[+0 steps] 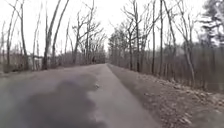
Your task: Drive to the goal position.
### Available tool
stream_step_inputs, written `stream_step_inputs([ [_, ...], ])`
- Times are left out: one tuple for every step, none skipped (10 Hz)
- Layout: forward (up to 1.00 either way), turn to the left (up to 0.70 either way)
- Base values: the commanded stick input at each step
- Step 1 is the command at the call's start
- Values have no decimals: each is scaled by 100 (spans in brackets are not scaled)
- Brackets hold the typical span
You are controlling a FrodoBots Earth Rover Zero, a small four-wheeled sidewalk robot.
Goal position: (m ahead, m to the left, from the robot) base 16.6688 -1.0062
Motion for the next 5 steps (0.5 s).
stream_step_inputs([
  [85,0],
  [85,0],
  [85,0],
  [85,1],
  [85,6],
])
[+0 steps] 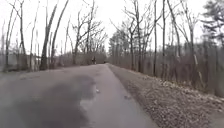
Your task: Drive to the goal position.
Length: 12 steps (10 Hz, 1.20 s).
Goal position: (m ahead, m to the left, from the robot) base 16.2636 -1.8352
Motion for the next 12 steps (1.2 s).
stream_step_inputs([
  [85,10],
  [85,34],
  [85,34],
  [85,34],
  [85,34],
  [85,0],
  [85,0],
  [85,0],
  [85,0],
  [85,0],
  [85,0],
  [85,0],
])
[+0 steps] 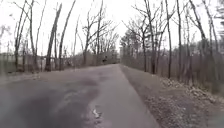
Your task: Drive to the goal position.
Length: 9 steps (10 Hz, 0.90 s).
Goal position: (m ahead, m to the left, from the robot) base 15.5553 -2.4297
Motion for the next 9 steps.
stream_step_inputs([
  [85,0],
  [85,0],
  [85,0],
  [85,0],
  [85,0],
  [85,0],
  [85,0],
  [85,-24],
  [85,-14],
])
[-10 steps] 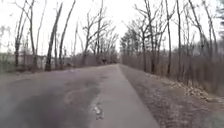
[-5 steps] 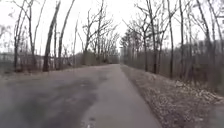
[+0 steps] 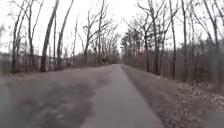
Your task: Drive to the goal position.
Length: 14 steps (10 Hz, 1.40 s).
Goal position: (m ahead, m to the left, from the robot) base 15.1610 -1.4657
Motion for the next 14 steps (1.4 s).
stream_step_inputs([
  [85,-4],
  [85,0],
  [85,0],
  [85,0],
  [85,0],
  [85,0],
  [85,0],
  [85,0],
  [85,0],
  [85,0],
  [85,0],
  [85,0],
  [85,0],
  [85,0],
])
